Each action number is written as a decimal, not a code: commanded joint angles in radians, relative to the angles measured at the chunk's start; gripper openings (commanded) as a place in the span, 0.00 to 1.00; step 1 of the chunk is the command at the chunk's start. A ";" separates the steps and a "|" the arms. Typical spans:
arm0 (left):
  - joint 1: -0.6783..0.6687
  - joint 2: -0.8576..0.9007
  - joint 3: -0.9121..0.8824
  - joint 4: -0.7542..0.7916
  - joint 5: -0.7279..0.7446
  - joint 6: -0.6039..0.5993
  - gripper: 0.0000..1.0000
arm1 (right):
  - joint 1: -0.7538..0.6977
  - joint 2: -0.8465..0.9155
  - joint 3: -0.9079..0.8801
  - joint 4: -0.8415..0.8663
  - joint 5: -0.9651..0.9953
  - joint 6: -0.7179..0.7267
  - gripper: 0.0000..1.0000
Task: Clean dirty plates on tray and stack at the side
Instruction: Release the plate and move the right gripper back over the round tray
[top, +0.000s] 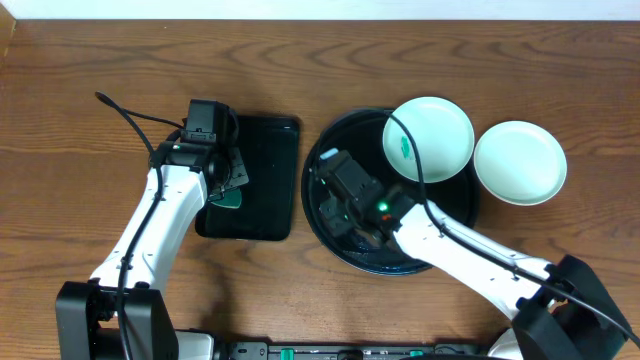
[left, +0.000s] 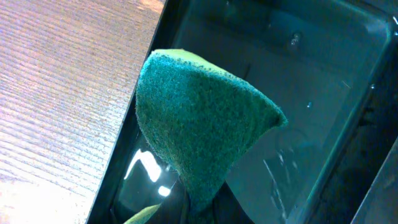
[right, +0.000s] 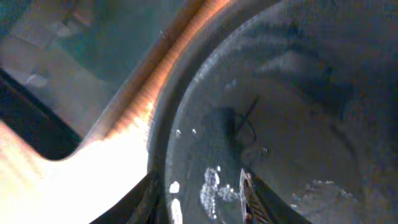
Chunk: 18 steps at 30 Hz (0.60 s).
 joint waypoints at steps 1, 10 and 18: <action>0.001 -0.005 -0.003 0.001 -0.001 -0.006 0.08 | -0.008 0.010 0.138 -0.071 -0.037 -0.008 0.39; 0.001 -0.005 -0.003 0.001 -0.001 -0.006 0.08 | 0.008 0.172 0.330 -0.266 -0.094 -0.013 0.53; 0.001 -0.005 -0.003 0.001 -0.001 -0.006 0.08 | 0.048 0.291 0.329 -0.266 -0.093 0.010 0.44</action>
